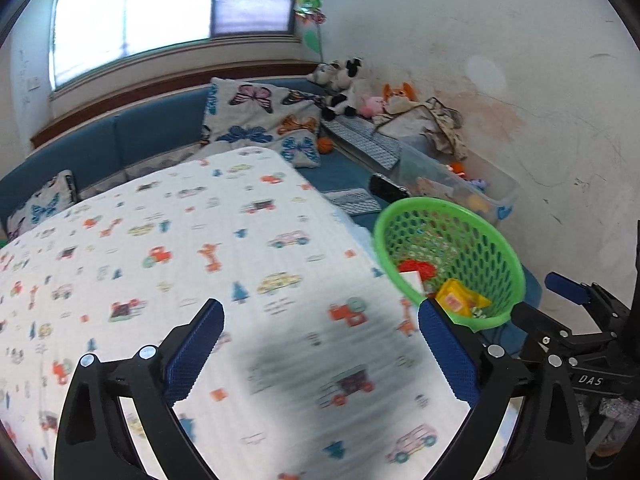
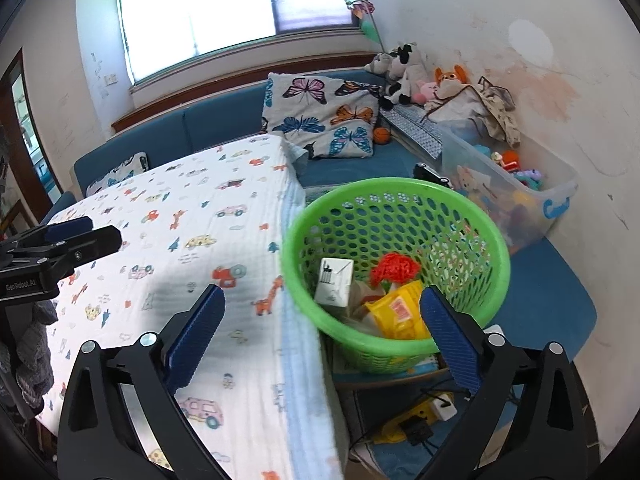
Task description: Collect trash
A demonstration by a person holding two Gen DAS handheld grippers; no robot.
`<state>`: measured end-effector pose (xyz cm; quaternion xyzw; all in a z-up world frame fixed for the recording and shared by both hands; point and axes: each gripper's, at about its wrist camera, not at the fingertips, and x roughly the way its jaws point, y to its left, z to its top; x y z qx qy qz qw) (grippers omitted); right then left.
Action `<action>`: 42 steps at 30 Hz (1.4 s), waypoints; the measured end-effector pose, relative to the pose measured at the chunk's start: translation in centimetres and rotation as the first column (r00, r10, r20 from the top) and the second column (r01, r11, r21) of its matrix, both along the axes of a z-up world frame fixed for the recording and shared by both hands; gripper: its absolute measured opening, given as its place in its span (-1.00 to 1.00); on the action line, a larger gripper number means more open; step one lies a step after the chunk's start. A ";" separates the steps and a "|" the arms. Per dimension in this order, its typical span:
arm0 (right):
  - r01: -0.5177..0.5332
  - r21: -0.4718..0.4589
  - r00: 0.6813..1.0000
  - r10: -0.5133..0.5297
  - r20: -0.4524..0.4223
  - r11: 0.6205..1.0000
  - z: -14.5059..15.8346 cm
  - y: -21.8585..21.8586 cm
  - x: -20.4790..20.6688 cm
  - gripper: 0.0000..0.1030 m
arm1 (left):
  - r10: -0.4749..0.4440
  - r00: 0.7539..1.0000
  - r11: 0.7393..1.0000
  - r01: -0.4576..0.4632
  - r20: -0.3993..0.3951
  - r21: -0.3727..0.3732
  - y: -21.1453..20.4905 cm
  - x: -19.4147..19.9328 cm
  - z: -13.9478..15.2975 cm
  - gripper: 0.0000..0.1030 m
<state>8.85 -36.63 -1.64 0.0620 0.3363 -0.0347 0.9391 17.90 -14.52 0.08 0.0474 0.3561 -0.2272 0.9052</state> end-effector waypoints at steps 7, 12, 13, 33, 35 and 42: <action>-0.019 -0.012 1.000 0.019 -0.001 1.000 0.1 2.6 -0.1 0.91 | 0.065 0.997 0.997 -0.066 0.038 0.037 3.3 -1.2 -0.1 0.86; -0.040 -0.032 0.999 0.040 -0.005 0.999 -0.1 4.6 -0.3 0.91 | 0.125 0.991 0.992 -0.127 0.046 0.027 6.2 -2.1 -0.3 0.86; -0.046 -0.037 0.999 0.046 -0.008 0.998 -0.2 5.1 -0.3 0.91 | 0.134 0.990 0.990 -0.136 0.047 0.027 6.6 -2.1 -0.3 0.86; -0.105 -0.058 0.994 0.107 0.024 0.993 -0.2 9.4 -2.2 0.91 | 0.252 0.957 0.963 -0.262 0.146 0.057 10.9 -6.3 -0.2 0.86; -0.111 -0.064 0.993 0.113 0.028 0.992 -0.2 9.7 -2.3 0.91 | 0.260 0.954 0.961 -0.271 0.150 0.058 11.2 -6.6 -0.3 0.86; -0.134 -0.076 0.989 0.138 0.047 0.988 0.0 10.5 -2.8 0.91 | 0.279 0.947 0.955 -0.291 0.162 0.058 11.9 -7.3 -0.3 0.86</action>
